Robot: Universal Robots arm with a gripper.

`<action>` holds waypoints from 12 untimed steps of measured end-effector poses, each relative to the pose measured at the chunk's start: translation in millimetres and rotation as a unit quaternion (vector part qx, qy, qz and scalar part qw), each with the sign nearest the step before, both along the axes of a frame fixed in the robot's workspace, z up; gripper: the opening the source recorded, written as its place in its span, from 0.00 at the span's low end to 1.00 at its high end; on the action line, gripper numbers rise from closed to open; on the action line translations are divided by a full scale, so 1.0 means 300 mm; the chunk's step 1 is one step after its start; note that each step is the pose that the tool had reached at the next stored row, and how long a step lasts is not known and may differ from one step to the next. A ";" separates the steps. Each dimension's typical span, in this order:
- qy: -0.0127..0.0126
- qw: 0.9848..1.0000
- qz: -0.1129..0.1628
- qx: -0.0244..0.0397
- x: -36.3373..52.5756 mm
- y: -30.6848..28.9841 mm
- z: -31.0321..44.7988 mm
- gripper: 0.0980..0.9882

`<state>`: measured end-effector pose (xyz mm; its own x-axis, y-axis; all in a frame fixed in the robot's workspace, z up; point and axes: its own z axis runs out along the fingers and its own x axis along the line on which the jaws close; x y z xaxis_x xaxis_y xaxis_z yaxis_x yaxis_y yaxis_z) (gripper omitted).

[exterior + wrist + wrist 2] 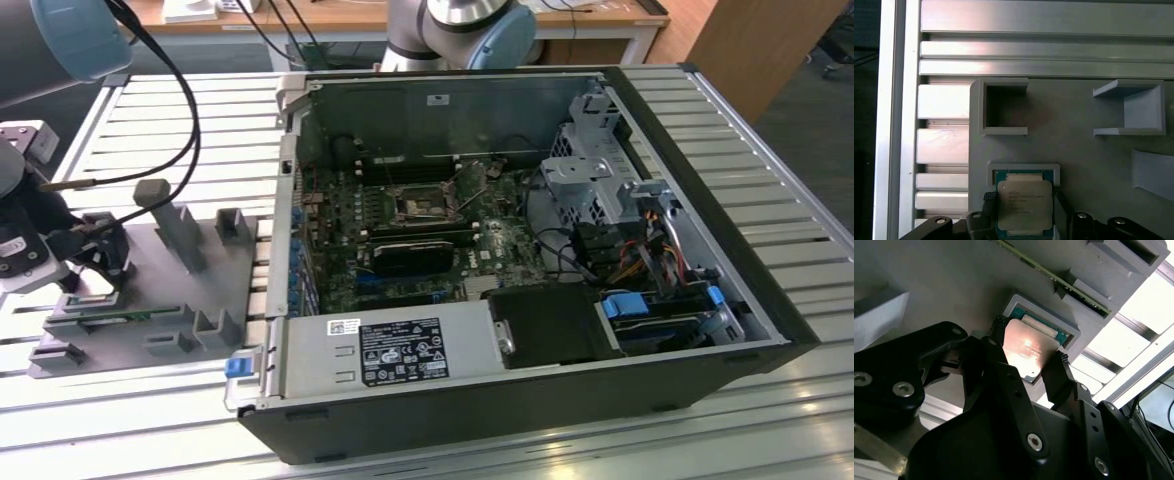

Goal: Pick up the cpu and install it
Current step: 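Pick up the cpu and move it towards the insertion slot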

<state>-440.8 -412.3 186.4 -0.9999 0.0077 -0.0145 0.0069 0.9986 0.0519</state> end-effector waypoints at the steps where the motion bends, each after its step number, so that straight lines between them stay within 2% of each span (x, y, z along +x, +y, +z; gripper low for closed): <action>1: 0.000 1.000 0.000 0.000 0.000 0.000 0.000 0.54; 5: 0.000 1.000 0.000 0.000 0.000 0.000 0.000 0.52; 6: 0.000 1.000 0.000 0.000 0.000 0.000 0.000 0.48; 12: 0.000 1.000 0.000 0.000 0.000 0.000 0.000 0.48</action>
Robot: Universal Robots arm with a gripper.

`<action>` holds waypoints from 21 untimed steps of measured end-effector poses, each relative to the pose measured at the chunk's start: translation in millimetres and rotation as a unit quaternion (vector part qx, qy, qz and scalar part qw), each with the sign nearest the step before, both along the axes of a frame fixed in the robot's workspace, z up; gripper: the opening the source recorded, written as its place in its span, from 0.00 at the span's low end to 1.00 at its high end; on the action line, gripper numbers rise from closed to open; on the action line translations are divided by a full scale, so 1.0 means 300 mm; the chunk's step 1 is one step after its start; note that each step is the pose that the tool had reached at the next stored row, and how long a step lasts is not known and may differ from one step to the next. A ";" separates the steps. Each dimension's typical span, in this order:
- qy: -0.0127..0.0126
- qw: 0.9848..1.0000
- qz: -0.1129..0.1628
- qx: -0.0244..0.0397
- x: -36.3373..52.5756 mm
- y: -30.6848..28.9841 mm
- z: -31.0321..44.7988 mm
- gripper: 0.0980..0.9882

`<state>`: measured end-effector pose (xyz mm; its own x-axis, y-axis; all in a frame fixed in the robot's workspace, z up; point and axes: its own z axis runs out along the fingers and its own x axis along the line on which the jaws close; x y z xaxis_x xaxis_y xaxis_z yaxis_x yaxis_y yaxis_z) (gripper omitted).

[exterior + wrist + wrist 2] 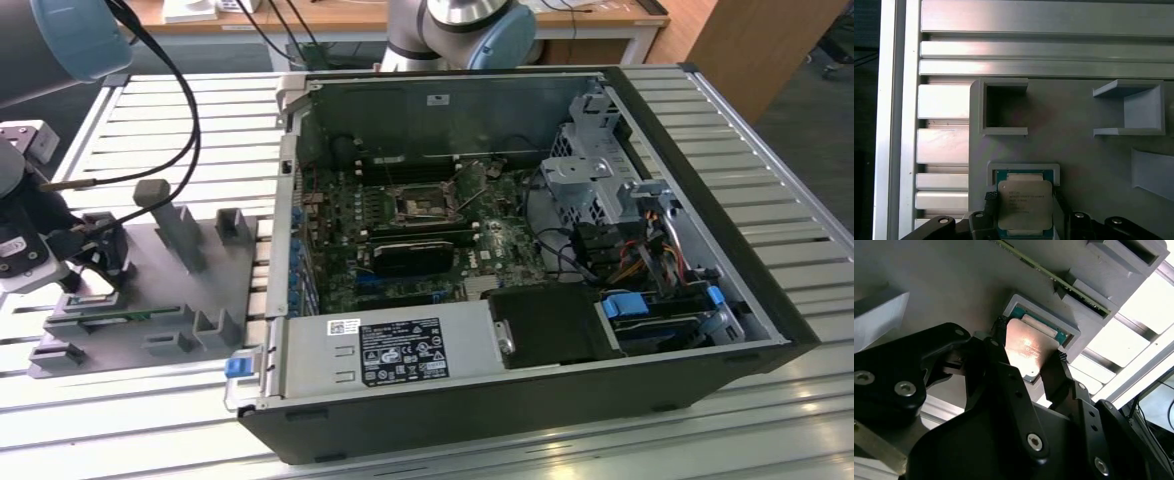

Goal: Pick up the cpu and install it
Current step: 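Pick up the cpu and move it towards the insertion slot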

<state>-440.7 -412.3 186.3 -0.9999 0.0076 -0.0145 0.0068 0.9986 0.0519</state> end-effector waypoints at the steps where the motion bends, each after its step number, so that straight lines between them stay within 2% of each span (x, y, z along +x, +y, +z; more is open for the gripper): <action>1: 0.000 1.000 0.000 0.000 0.000 0.000 0.000 0.48; 3: 0.000 1.000 0.000 0.000 0.000 0.000 -0.001 0.49; 4: 0.000 1.000 0.000 0.000 0.000 0.000 -0.001 0.56; 16: 0.000 1.000 0.000 0.000 0.000 0.000 -0.006 0.56; 18: 0.000 1.000 0.000 0.000 0.000 0.000 -0.005 0.55; 19: 0.000 1.000 0.000 0.000 0.000 0.000 -0.003 0.49; 21: 0.000 1.000 0.000 0.000 0.000 0.000 0.003 0.49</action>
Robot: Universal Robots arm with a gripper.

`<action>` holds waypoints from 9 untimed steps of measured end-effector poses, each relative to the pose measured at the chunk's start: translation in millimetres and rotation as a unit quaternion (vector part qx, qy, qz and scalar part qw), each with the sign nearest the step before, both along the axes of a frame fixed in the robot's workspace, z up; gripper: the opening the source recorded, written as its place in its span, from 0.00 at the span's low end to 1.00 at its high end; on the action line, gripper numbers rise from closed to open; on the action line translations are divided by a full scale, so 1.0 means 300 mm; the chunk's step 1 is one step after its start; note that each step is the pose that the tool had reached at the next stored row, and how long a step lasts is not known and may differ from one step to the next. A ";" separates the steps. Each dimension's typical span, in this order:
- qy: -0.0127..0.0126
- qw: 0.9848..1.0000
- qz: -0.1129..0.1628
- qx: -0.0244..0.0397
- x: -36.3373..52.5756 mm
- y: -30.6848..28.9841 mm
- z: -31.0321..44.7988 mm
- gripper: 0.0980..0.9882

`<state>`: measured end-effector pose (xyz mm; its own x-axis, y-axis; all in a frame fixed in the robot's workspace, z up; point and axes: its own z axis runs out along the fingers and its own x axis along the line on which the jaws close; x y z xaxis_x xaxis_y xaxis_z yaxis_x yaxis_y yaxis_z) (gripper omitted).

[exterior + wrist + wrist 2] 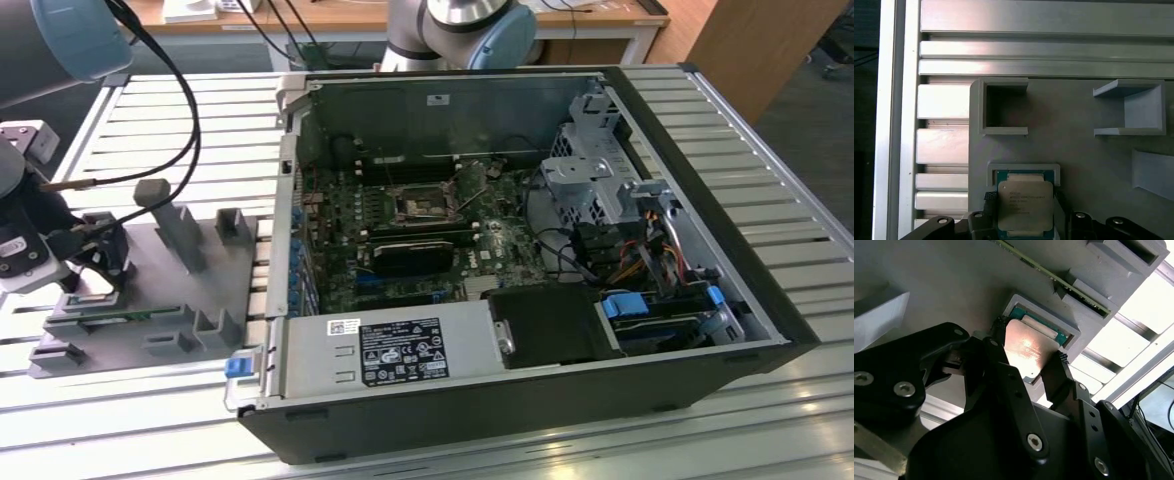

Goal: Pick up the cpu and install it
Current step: 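Pick up the cpu and move it towards the insertion slot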

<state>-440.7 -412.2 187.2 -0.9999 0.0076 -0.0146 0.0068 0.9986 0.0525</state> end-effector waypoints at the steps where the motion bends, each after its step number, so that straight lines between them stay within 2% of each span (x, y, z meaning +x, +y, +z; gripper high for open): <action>1: 0.000 1.000 0.000 0.000 0.000 0.000 0.005 0.49; 9: 0.001 1.000 0.000 0.000 0.000 0.000 0.042 0.49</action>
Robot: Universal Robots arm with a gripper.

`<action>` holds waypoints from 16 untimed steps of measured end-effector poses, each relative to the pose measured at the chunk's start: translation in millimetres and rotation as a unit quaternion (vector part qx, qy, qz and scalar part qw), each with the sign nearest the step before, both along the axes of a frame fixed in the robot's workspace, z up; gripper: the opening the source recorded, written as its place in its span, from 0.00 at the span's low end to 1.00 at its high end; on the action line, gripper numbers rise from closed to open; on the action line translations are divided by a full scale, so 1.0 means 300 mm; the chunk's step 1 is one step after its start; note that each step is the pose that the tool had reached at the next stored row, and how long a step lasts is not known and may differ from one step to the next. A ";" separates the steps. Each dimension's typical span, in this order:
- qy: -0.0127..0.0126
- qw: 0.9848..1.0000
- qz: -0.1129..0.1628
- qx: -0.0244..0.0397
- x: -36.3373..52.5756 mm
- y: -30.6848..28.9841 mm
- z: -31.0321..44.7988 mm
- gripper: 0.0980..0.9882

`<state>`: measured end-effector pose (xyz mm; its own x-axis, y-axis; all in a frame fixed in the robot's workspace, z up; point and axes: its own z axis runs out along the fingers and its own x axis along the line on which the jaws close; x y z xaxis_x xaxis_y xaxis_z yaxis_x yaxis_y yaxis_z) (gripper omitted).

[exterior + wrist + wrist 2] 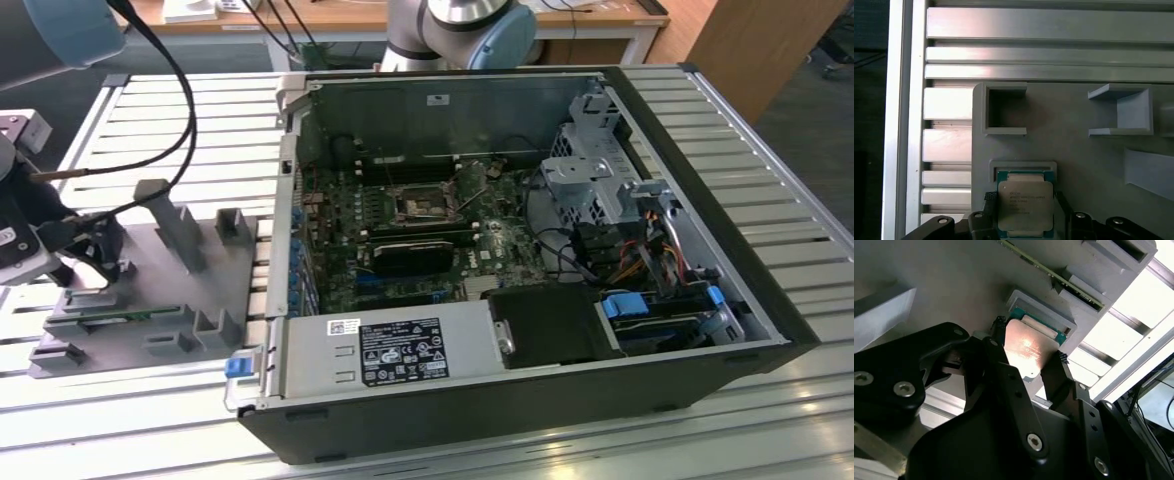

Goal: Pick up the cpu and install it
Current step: 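Pick up the cpu and move it towards the insertion slot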

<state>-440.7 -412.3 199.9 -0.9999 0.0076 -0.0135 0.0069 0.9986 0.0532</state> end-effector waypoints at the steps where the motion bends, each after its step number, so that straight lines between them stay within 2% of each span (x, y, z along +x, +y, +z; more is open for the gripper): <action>1: 0.000 1.000 0.000 0.000 0.000 0.000 0.000 0.49; 16: 0.000 1.000 0.000 0.000 0.000 0.000 0.032 0.49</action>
<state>-440.7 -412.2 209.4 -0.9999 0.0076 -0.0137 0.0069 0.9985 0.0537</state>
